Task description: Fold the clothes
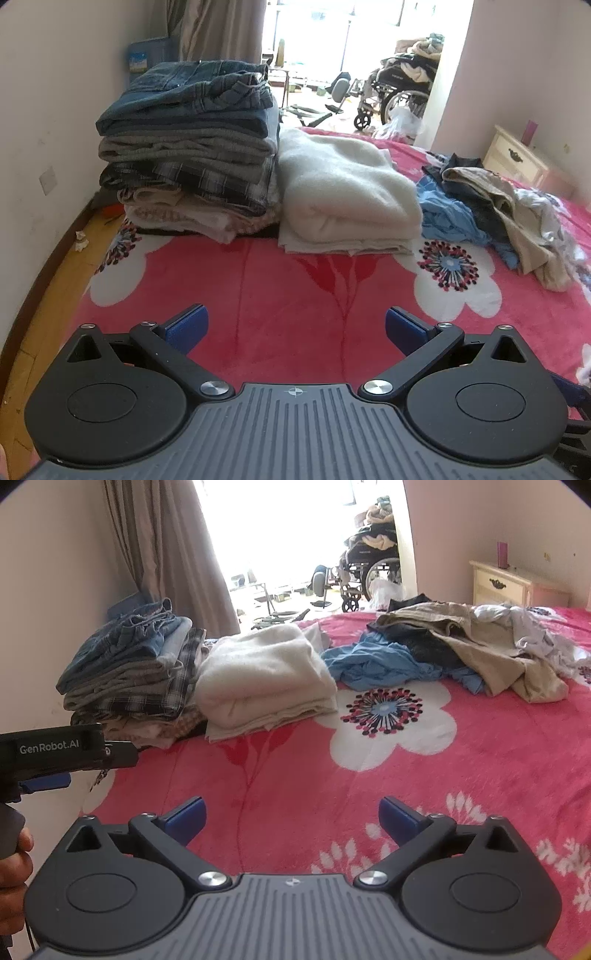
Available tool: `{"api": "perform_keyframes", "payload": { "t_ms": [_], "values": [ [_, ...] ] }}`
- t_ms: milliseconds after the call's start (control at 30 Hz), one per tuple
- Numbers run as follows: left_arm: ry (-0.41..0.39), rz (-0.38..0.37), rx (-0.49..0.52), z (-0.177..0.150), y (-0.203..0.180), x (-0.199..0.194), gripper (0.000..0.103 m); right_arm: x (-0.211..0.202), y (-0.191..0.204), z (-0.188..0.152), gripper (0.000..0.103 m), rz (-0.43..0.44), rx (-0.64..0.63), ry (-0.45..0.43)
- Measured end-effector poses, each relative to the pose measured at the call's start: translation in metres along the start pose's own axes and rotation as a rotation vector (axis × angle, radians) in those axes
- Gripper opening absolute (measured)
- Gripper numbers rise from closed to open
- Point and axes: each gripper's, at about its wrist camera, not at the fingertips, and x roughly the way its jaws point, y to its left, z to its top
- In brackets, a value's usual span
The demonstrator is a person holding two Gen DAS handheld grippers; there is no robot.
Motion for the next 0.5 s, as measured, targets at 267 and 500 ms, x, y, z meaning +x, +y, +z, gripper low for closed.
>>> {"api": "perform_keyframes", "payload": {
  "t_ms": [267,500],
  "values": [
    [0.020,-0.052,0.004,-0.003,-0.007,-0.001,0.103,-0.003,0.002,0.000,0.103,-0.019,-0.012,-0.008],
    [-0.033,0.009,0.045,-0.005,-0.018,0.003,0.103,0.007,0.006,0.006,0.103,-0.065,-0.049,0.042]
  ]
}}
